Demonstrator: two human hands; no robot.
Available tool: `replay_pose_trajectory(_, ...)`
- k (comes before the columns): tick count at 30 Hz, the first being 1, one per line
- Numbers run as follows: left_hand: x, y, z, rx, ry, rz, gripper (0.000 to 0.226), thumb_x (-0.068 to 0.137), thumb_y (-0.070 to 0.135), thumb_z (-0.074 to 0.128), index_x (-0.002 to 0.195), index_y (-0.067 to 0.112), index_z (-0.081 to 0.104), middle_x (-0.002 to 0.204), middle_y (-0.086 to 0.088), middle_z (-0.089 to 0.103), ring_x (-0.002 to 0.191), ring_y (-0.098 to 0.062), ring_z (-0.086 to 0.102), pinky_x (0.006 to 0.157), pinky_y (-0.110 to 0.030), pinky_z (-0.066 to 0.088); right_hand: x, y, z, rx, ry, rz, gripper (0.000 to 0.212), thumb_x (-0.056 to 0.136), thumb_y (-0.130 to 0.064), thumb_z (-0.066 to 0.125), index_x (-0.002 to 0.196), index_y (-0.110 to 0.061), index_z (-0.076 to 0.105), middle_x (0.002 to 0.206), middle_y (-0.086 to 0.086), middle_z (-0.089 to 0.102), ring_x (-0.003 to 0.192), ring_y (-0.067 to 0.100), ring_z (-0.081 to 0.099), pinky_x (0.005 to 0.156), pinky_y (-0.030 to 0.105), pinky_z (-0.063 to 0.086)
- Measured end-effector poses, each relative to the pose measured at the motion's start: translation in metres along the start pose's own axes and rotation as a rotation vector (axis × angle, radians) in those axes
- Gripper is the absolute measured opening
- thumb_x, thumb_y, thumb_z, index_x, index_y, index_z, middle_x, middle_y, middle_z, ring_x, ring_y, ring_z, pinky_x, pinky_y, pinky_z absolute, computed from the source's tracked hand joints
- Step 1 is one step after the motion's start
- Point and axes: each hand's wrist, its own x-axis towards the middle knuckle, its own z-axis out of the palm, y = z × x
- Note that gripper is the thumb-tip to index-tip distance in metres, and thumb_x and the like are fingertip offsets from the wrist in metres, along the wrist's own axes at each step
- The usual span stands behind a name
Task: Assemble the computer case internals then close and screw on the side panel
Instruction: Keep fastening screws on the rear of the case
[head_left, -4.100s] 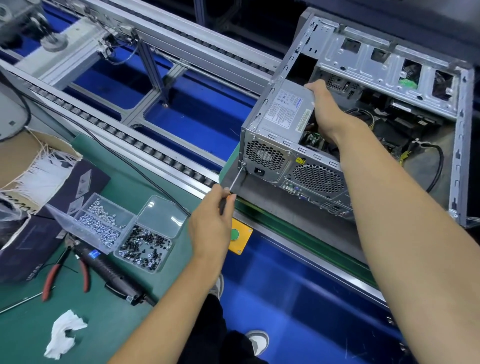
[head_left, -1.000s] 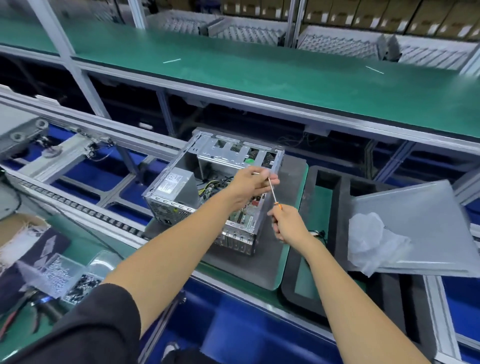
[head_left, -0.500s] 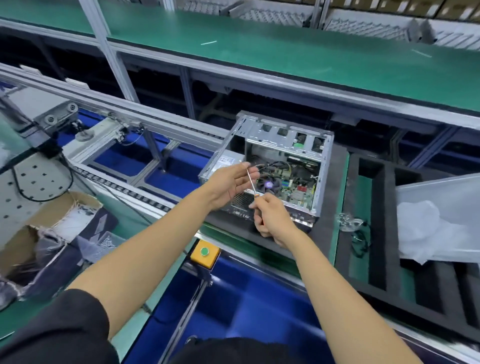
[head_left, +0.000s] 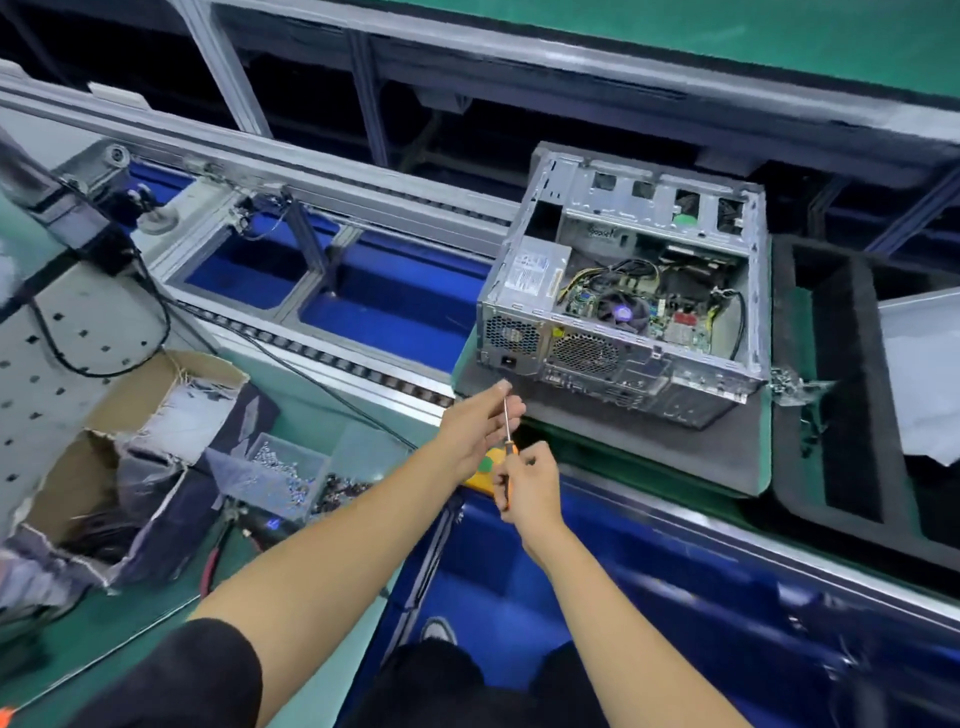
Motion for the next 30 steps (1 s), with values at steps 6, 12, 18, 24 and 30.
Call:
replay_pose_trajectory(6,0.018,-0.017,0.011,0.06,0.027,0.003,0.023,0.094,0.021,0.073,0.109,0.006,0.068,0.094,-0.01,0.079,0.09,-0.018,0.077,0.07,-0.023,0.059,0.012,0.015,-0.005,-0.005,0.131,-0.024,0.018,0.097,-0.001,0.045,0.087,-0.014,0.038,0.074,0.018,0.057,0.041,0.018,0.04,0.036,0.022,0.026)
replay_pose_trajectory(12,0.028,-0.017,0.02,0.183,0.038,0.09,0.022,0.093,0.022,0.074,0.107,0.006,0.068,0.092,-0.01,0.079,0.088,-0.02,0.077,0.072,-0.026,0.061,0.03,0.017,-0.01,0.023,0.142,-0.03,0.015,0.099,-0.003,0.044,0.088,-0.012,0.041,0.073,0.015,0.057,0.041,0.016,0.04,0.035,0.02,0.026)
replay_pose_trajectory(18,0.042,-0.012,0.021,0.993,0.326,0.365,0.021,0.09,0.052,0.068,0.083,0.033,0.074,0.086,0.016,0.072,0.089,-0.009,0.063,0.085,-0.035,0.041,0.043,0.023,-0.012,0.028,0.158,-0.024,0.014,0.101,-0.004,0.047,0.089,-0.011,0.043,0.074,0.014,0.058,0.042,0.014,0.042,0.035,0.021,0.028)
replay_pose_trajectory(24,0.058,-0.009,0.031,1.158,0.397,0.351,0.023,0.086,0.06,0.066,0.082,0.038,0.073,0.096,0.012,0.071,0.118,-0.025,0.04,0.087,-0.04,0.025,0.059,0.023,-0.007,0.037,0.203,-0.007,0.02,0.105,-0.013,0.047,0.087,-0.014,0.039,0.073,0.012,0.059,0.047,0.016,0.042,0.035,0.022,0.028)
replay_pose_trajectory(30,0.064,-0.016,0.031,1.146,0.463,0.45,0.022,0.085,0.057,0.068,0.083,0.037,0.077,0.082,0.018,0.066,0.112,-0.023,0.043,0.086,-0.038,0.027,0.068,0.027,-0.004,-0.01,0.223,-0.038,0.022,0.104,-0.014,0.048,0.085,-0.015,0.036,0.07,0.009,0.059,0.044,0.012,0.044,0.038,0.026,0.033)
